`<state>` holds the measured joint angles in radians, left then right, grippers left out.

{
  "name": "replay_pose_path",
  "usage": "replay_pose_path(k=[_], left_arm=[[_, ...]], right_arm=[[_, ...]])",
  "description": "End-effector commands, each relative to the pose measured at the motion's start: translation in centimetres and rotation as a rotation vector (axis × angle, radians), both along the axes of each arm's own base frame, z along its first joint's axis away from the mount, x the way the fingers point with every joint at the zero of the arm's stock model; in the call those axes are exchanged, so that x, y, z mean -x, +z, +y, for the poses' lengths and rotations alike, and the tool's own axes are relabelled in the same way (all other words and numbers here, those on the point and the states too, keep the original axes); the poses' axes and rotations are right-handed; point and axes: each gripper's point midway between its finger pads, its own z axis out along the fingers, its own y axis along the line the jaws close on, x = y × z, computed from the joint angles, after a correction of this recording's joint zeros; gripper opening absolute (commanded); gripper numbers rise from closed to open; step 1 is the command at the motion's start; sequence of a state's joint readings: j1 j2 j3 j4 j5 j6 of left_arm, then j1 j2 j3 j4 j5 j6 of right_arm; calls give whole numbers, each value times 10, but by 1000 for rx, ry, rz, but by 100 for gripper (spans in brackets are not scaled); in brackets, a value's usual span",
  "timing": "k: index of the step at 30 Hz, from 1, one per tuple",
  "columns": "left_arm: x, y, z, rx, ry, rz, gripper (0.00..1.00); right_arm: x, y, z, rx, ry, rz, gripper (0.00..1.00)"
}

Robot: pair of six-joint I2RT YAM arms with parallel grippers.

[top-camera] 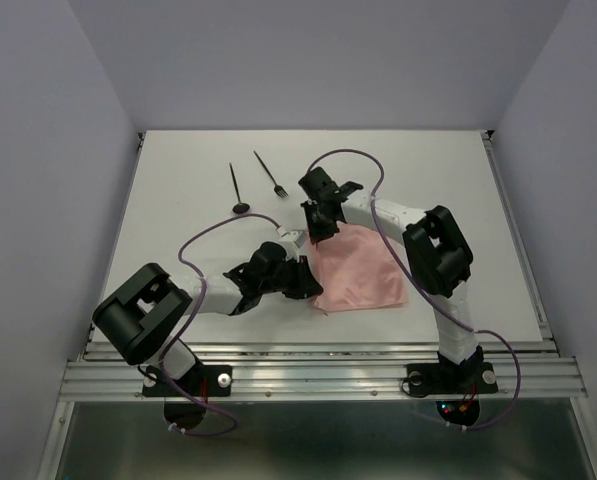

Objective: Fold the napkin into a case and place the utensils inside
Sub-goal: Turn over the lower triangle-folded napkin at the center of the board.

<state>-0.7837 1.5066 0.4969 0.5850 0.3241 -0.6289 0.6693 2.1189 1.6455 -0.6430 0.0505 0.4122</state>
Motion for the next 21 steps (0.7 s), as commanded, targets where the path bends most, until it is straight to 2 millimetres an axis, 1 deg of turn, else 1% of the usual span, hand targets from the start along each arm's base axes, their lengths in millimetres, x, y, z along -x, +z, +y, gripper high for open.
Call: replay_pose_path(k=[1, 2, 3, 4, 5, 7, 10, 11, 12, 13, 14, 15, 16, 18, 19, 20, 21], left_arm=[[32, -13, 0, -12, -96, 86, 33], [31, -13, 1, -11, -95, 85, 36], [32, -13, 1, -13, -96, 84, 46], [31, -13, 1, -14, -93, 80, 48], [31, -12, 1, -14, -92, 78, 54], [30, -12, 3, -20, -84, 73, 56], [28, -11, 6, -32, -72, 66, 57], [28, -8, 7, -32, -69, 60, 57], [27, -10, 9, -47, -62, 63, 62], [26, -9, 12, -56, -54, 55, 63], [25, -4, 13, -53, -50, 40, 68], [24, -5, 17, -74, -34, 43, 68], [22, -2, 20, -78, -23, 35, 69], [20, 8, 26, -89, -4, 16, 79], [16, 12, 30, -98, 22, 1, 84], [13, 25, 31, -77, 41, -21, 87], [13, 28, 33, -74, 49, -22, 88]], right_arm=[[-43, 52, 20, -128, -45, -212, 23], [-43, 52, 20, -127, -45, -211, 25], [-43, 55, 20, -134, -48, -216, 28], [-43, 56, 20, -137, -48, -217, 29], [-43, 57, 21, -140, -47, -219, 30], [-42, 60, 21, -150, -46, -223, 30], [-40, 62, 23, -163, -38, -219, 36], [-39, 63, 25, -174, -30, -214, 39], [-35, 66, 30, -181, -18, -214, 44], [-35, 66, 30, -184, -17, -215, 45], [-34, 69, 31, -192, -13, -216, 47], [-33, 73, 32, -204, -9, -221, 51], [-33, 77, 33, -212, -7, -224, 53], [-32, 81, 31, -217, -8, -232, 56], [-33, 91, 30, -223, -15, -251, 59], [-33, 94, 27, -219, -29, -261, 61], [-36, 98, 22, -204, -48, -283, 64]])
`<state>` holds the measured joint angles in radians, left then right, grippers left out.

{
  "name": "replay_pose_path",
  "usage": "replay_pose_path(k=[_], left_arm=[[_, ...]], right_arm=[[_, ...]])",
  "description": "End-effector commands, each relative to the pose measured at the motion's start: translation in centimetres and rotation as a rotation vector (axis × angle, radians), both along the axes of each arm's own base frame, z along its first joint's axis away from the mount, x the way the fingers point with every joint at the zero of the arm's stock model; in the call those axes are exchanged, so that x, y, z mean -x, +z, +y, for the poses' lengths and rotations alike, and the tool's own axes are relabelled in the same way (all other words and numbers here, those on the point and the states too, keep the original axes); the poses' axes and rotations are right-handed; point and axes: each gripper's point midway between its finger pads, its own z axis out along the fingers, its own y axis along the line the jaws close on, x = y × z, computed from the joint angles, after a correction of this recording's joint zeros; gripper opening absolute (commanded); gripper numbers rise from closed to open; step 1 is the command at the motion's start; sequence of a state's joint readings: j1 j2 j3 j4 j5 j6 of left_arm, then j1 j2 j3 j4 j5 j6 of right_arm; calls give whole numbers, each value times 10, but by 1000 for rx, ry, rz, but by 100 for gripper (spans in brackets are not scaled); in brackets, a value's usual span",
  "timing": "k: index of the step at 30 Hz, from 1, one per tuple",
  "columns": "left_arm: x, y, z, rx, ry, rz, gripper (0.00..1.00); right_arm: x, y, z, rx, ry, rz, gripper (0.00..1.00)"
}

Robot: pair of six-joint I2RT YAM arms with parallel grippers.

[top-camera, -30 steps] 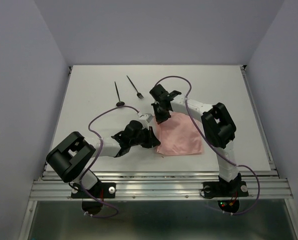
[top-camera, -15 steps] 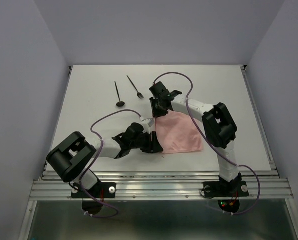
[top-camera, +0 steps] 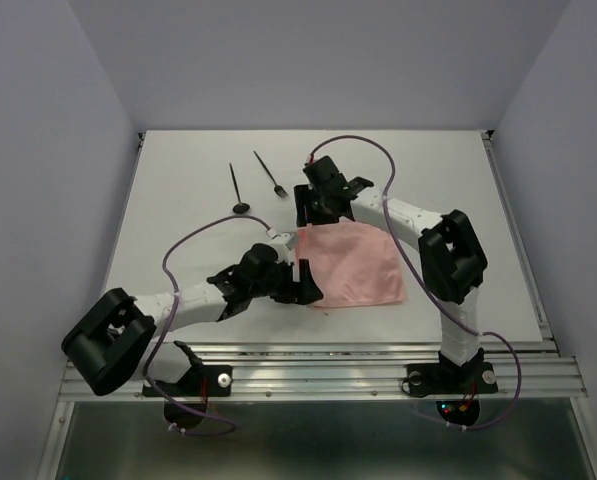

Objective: Fold the napkin into a case and place the utensils inside
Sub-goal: Turn over the lower triangle-folded napkin at the center of the board, then smooth out the crumpled napkin.

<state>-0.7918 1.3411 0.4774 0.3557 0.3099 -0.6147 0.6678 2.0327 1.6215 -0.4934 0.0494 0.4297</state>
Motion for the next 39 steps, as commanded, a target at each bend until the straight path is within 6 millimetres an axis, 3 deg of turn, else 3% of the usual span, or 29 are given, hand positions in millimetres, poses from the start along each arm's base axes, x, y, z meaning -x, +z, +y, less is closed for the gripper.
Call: replay_pose_path(k=[1, 5, 8, 12, 13, 14, 16, 23, 31, 39], left_arm=[[-14, 28, 12, -2, 73, -78, 89], [-28, 70, 24, 47, 151, -152, 88], [-46, 92, 35, 76, 215, -201, 79], [-71, 106, 45, 123, 278, -221, 45], [-76, 106, 46, 137, 296, -205, 25], [-83, 110, 46, 145, 311, -201, 16], [-99, 98, 49, 130, 336, -156, 0], [-145, 77, 29, 130, 321, -68, 0], [-167, 30, 25, 62, 339, 38, 0], [-179, 3, 31, 15, 384, 82, 0]], right_arm=[[-12, 62, -3, -66, -50, -150, 65], [-25, 81, -34, -70, -126, -192, 67], [-28, 81, -51, -79, -155, -189, 67], [-24, 68, -54, -85, -154, -149, 65], [-21, 61, -52, -96, -149, -136, 64], [-19, 59, -50, -106, -144, -129, 63], [-16, 56, -44, -144, -127, -120, 61], [4, 28, -21, -150, -84, -55, 60], [18, 5, 2, -129, -40, -16, 59], [16, -18, 2, -36, -66, -14, 55]])
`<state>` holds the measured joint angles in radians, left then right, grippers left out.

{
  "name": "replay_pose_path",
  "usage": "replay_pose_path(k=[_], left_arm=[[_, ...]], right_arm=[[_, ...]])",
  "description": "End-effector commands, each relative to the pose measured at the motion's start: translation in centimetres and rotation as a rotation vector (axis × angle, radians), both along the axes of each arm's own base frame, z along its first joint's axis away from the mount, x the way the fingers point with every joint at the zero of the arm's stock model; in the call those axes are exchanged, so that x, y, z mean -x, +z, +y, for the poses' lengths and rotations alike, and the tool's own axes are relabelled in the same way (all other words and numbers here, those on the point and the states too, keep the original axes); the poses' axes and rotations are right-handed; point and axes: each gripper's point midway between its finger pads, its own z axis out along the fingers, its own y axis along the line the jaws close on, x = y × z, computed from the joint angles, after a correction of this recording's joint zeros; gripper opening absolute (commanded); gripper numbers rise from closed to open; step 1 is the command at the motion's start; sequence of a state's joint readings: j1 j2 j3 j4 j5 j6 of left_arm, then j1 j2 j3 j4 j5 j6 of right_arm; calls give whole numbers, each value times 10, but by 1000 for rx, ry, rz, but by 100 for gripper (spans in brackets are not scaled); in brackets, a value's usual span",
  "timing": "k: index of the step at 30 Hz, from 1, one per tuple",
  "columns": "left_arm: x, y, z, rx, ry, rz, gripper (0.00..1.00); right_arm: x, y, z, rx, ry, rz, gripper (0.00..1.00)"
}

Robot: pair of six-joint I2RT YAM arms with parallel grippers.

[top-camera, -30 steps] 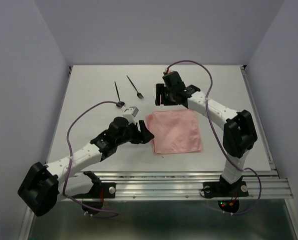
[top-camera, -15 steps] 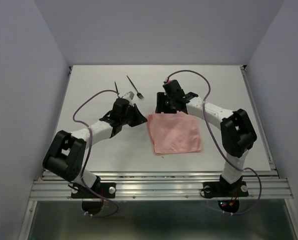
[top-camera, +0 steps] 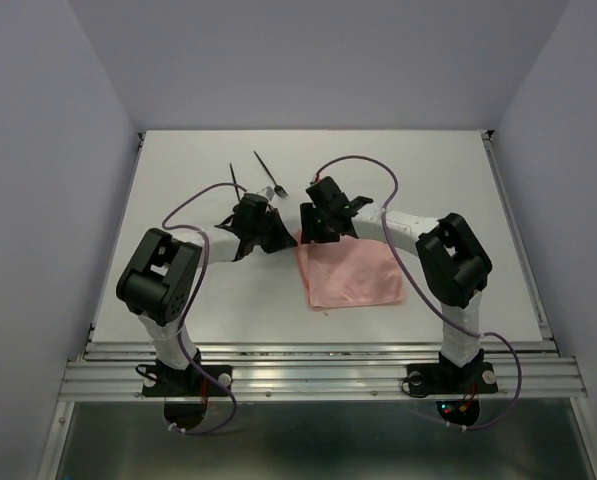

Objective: Fold the napkin into a case and place the utensils inside
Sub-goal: Smooth out the crumpled napkin.

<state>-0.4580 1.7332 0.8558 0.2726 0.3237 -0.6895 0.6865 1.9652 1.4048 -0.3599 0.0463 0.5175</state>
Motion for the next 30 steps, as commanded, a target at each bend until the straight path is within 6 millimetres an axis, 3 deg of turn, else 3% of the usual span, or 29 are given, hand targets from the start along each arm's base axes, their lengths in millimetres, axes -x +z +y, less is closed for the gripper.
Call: replay_pose_path(k=[1, 5, 8, 16, 30], left_arm=[[-21, 10, -4, 13, 19, -45, 0], [-21, -1, -3, 4, 25, -21, 0], [-20, -8, -2, 0, 27, -3, 0], [-18, -17, -1, 1, 26, 17, 0], [-16, -28, 3, -23, 27, 41, 0]], right_arm=[[-14, 8, 9, 11, -21, -53, 55], [-12, 1, 12, 48, -20, -61, 52], [-15, -3, 7, 77, -39, -67, 43], [-15, 11, 11, 74, -42, -110, 2], [-7, 41, 26, 45, -29, -183, 1]])
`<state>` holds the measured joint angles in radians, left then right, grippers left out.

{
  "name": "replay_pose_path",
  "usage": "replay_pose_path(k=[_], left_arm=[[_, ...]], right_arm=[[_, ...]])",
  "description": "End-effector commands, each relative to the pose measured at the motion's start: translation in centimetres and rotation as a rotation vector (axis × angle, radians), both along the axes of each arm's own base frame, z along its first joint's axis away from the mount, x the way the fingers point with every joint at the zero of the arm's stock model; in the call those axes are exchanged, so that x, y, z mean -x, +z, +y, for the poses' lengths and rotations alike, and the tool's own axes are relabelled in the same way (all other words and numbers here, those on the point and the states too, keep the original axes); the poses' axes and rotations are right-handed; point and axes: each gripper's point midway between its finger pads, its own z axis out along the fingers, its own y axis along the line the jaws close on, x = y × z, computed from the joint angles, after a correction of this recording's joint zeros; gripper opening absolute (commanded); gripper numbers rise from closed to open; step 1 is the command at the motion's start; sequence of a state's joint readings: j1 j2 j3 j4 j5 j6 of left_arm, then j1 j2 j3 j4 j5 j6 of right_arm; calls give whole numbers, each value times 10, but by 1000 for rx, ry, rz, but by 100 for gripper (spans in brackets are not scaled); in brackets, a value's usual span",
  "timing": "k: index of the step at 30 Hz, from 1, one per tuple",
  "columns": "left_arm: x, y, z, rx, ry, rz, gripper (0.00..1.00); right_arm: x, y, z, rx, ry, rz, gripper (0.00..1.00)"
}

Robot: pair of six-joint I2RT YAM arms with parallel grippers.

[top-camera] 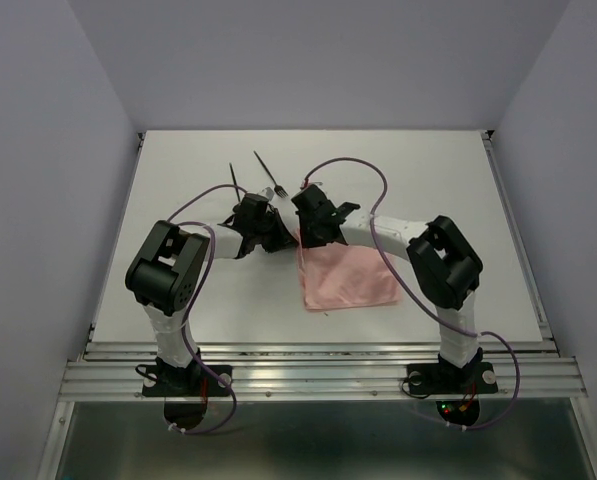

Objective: Fold the napkin into a case and place the utensils inside
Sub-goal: Smooth out the crumpled napkin.

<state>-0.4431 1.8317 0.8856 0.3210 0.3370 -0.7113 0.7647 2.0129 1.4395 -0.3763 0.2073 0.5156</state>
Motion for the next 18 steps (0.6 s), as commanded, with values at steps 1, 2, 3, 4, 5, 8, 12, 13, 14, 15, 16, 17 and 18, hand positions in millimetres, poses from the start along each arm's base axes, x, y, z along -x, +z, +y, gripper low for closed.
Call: replay_pose_path(k=[1, 2, 3, 4, 5, 8, 12, 13, 14, 15, 16, 17, 18], left_arm=[[-4, -8, 4, -33, 7, 7, 0], [-4, -9, 5, -36, 6, 10, 0], [-4, -10, 5, -36, 6, 12, 0], [-4, -11, 5, -38, 7, 13, 0], [-4, -12, 6, -41, 10, 16, 0], [-3, -14, 8, -51, 13, 21, 0], [-3, -16, 9, -63, 16, 27, 0], [-4, -15, 9, -61, 17, 26, 0], [-4, -16, 9, -63, 18, 27, 0], [-5, -15, 9, -63, 18, 27, 0], [-6, -14, 8, -61, 18, 24, 0], [-7, -14, 8, -61, 18, 24, 0], [-7, -13, 8, -62, 18, 21, 0]], right_arm=[[-11, 55, 16, -75, -4, -125, 1], [-11, 59, 16, -79, -6, -133, 1], [-9, 61, 19, -80, 0, -137, 1], [-9, 63, 18, -78, -5, -143, 1], [-10, 65, 18, -81, -8, -147, 1], [-11, 72, 17, -89, -12, -161, 1], [-8, 82, 22, -104, 6, -174, 1], [-8, 83, 23, -106, 10, -176, 1], [-4, 84, 27, -107, 24, -174, 1], [-5, 87, 29, -110, 32, -178, 1], [-1, 83, 33, -102, 45, -168, 1], [-2, 82, 33, -98, 48, -167, 1], [-2, 81, 34, -97, 48, -166, 1]])
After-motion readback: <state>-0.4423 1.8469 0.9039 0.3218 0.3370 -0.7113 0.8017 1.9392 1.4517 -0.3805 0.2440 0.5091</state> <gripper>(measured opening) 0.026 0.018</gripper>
